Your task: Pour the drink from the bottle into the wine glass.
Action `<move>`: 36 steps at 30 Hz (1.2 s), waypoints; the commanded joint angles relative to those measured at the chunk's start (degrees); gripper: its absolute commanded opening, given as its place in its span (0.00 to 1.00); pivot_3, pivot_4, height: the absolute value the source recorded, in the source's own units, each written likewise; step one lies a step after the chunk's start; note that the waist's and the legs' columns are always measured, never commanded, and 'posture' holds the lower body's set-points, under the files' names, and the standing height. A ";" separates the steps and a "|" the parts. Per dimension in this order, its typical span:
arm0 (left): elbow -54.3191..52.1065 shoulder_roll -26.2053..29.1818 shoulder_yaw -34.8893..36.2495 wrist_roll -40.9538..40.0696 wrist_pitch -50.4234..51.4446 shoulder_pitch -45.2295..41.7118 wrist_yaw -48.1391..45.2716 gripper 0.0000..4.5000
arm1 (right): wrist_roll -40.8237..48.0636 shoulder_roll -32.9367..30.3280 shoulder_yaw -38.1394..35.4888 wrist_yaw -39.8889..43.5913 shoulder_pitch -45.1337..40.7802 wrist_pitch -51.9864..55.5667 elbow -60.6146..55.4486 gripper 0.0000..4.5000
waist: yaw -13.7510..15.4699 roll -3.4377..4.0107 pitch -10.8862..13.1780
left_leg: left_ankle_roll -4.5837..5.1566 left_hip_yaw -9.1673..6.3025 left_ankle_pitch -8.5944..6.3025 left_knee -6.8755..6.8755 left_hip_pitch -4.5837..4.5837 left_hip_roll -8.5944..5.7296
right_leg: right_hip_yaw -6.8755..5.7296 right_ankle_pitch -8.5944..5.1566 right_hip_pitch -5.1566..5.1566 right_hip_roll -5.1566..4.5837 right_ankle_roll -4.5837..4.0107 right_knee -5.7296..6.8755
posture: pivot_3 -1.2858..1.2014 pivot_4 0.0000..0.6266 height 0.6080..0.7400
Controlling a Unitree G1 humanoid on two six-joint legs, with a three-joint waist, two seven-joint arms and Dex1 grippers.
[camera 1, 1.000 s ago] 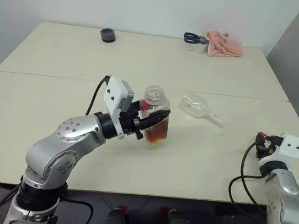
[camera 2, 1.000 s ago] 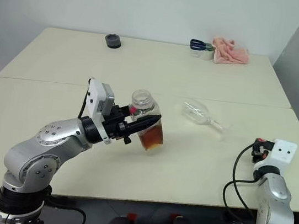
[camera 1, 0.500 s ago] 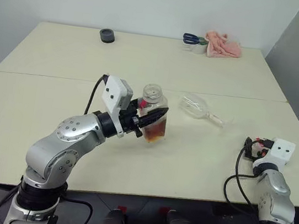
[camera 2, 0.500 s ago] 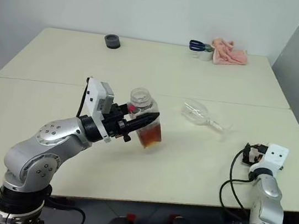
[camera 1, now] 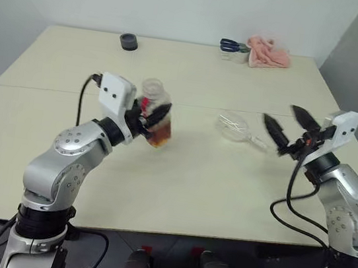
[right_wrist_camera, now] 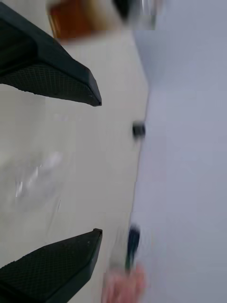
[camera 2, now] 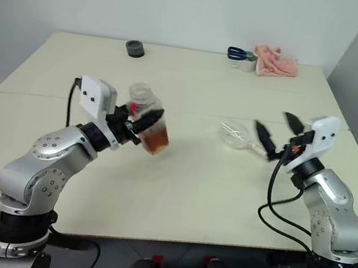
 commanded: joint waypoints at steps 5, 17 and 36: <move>11.76 0.01 6.77 9.37 -9.34 -7.21 8.93 0.43 | 6.36 -1.15 7.92 9.62 -9.86 6.60 0.03 0.98 | 0.76 -0.07 0.03 | 0.00 0.01 0.00 0.14 -0.13 -0.09 | -0.02 0.06 -0.04 -0.12 0.10 -0.04 | 0.52 0.24 1.00; 29.84 -1.56 12.37 11.15 -25.68 -4.09 6.62 0.43 | -0.52 5.40 13.72 10.77 -12.81 1.68 5.40 0.98 | 0.87 -0.07 0.03 | -0.02 -0.10 0.01 0.10 -0.35 -0.10 | -0.18 0.07 -0.21 -0.28 0.07 -0.04 | 0.52 0.24 1.00; 36.50 -0.83 12.12 11.83 -27.33 -1.60 3.71 1.00 | -1.84 6.97 13.95 8.54 -10.18 2.78 2.53 1.00 | 0.79 -0.09 0.02 | -0.03 -0.24 0.02 0.15 -0.40 -0.11 | -0.35 0.07 -0.22 -0.28 0.06 0.06 | 0.52 0.24 1.00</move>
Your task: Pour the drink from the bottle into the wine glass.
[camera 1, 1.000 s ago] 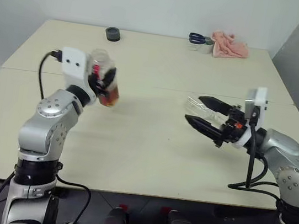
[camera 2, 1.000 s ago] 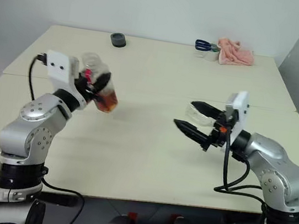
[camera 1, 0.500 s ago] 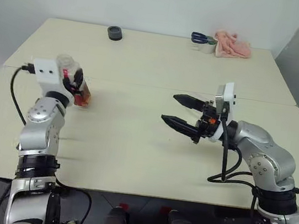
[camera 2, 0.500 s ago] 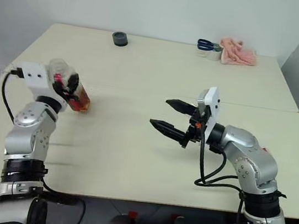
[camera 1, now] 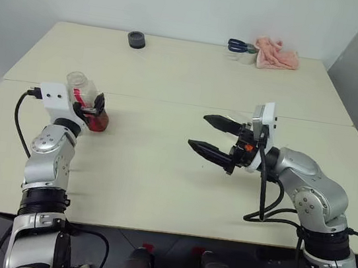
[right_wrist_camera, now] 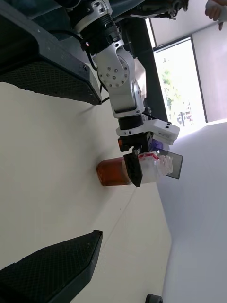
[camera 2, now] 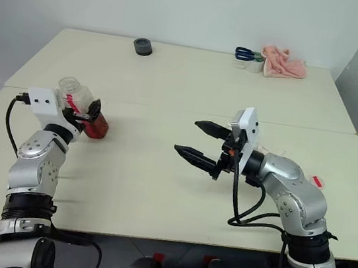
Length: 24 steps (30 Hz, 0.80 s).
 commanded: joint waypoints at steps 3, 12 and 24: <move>-5.56 -0.01 -0.77 1.16 1.56 4.14 0.46 1.00 | -0.98 -0.68 -0.36 -0.50 1.02 -0.51 -1.98 1.00 | -0.03 0.00 0.00 | 0.00 0.00 0.00 0.00 0.01 0.00 | 0.00 0.00 0.00 -0.01 0.00 0.00 | 0.52 0.24 1.00; -25.60 -7.13 -1.20 0.00 11.08 19.28 5.60 1.00 | -1.11 -2.63 -1.79 -1.66 5.74 0.66 -4.11 1.00 | 0.04 -0.01 -0.01 | 0.00 -0.01 0.00 0.00 0.00 0.07 | 0.06 0.00 0.00 -0.19 0.01 0.00 | 0.52 0.24 1.00; -53.14 5.18 -20.03 -6.38 24.62 28.09 -16.29 1.00 | -30.35 -20.06 6.69 -2.12 -6.61 -8.75 9.97 1.00 | 0.09 -0.01 0.00 | 0.00 0.10 0.00 -0.07 0.10 -0.04 | 0.07 -0.01 0.07 -0.03 0.01 -0.07 | 0.52 0.24 1.00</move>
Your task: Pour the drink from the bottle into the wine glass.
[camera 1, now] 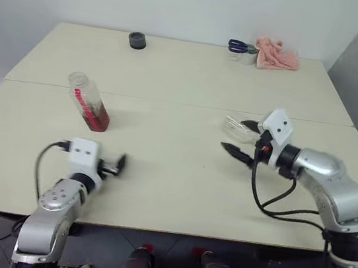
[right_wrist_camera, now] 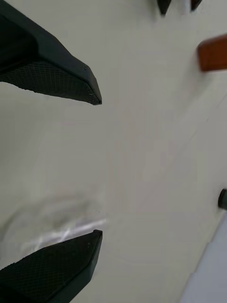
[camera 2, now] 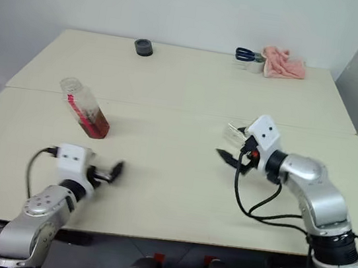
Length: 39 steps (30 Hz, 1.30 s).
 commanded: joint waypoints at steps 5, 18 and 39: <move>-11.91 11.18 -6.83 -11.29 3.38 -8.89 -21.10 1.00 | -13.92 -7.77 7.80 8.15 -7.42 -5.67 7.64 1.00 | -0.13 0.02 0.01 | 0.01 0.07 0.00 -0.03 0.04 0.04 | 0.04 -0.02 0.00 0.05 -0.03 -0.01 | 0.52 0.24 1.00; -8.08 8.01 -10.27 -10.00 3.33 -15.69 -20.55 1.00 | -28.50 -5.74 16.17 14.61 -14.41 -9.58 24.31 1.00 | -0.18 0.03 0.02 | 0.01 0.12 0.00 0.01 0.05 0.06 | 0.14 -0.02 -0.01 0.09 -0.04 -0.01 | 0.52 0.24 1.00; -8.63 5.67 -11.57 -8.87 3.42 -15.36 -18.84 1.00 | -34.68 -0.25 15.54 16.43 -20.04 -18.16 40.32 0.05 | -0.23 0.03 0.02 | 0.00 0.13 0.00 0.05 0.09 0.07 | 0.16 -0.01 0.00 0.08 -0.05 0.05 | 0.52 0.24 1.00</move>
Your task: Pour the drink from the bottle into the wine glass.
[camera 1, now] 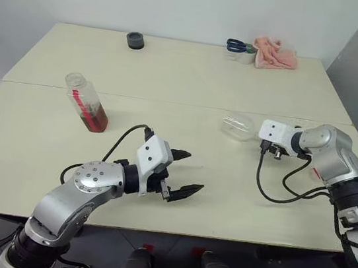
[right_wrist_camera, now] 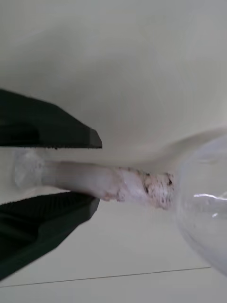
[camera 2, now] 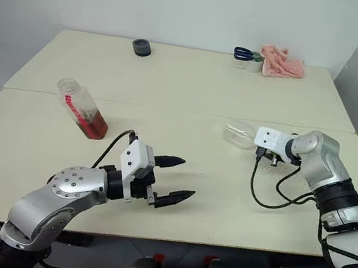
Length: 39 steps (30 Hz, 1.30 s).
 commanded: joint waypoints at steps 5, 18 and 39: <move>-1.60 0.25 0.55 -0.31 -0.43 -0.17 -0.15 1.00 | -1.61 2.04 -0.75 -0.43 -2.06 -3.11 2.07 0.03 | -0.17 0.00 0.00 | 0.00 0.03 0.00 0.00 0.03 0.01 | 0.03 0.00 0.00 0.01 0.00 0.01 | 0.52 0.24 1.00; 1.24 -6.94 7.63 8.97 -14.76 25.05 12.27 1.00 | 22.68 27.18 -24.45 -17.09 -2.12 -1.24 1.87 0.03 | -2.66 0.03 0.01 | 0.01 0.01 -0.01 -0.16 0.34 0.18 | 0.34 0.06 0.02 0.10 -0.11 0.12 | 0.52 0.24 1.00; -13.11 -15.00 11.52 5.12 -14.25 36.88 19.88 1.00 | 22.24 35.75 -20.35 -25.47 12.18 -4.86 3.85 0.03 | -1.33 0.09 -0.10 | 0.04 0.34 -0.03 -0.15 0.40 0.07 | 0.37 0.07 0.14 0.10 -0.05 0.02 | 0.52 0.24 1.00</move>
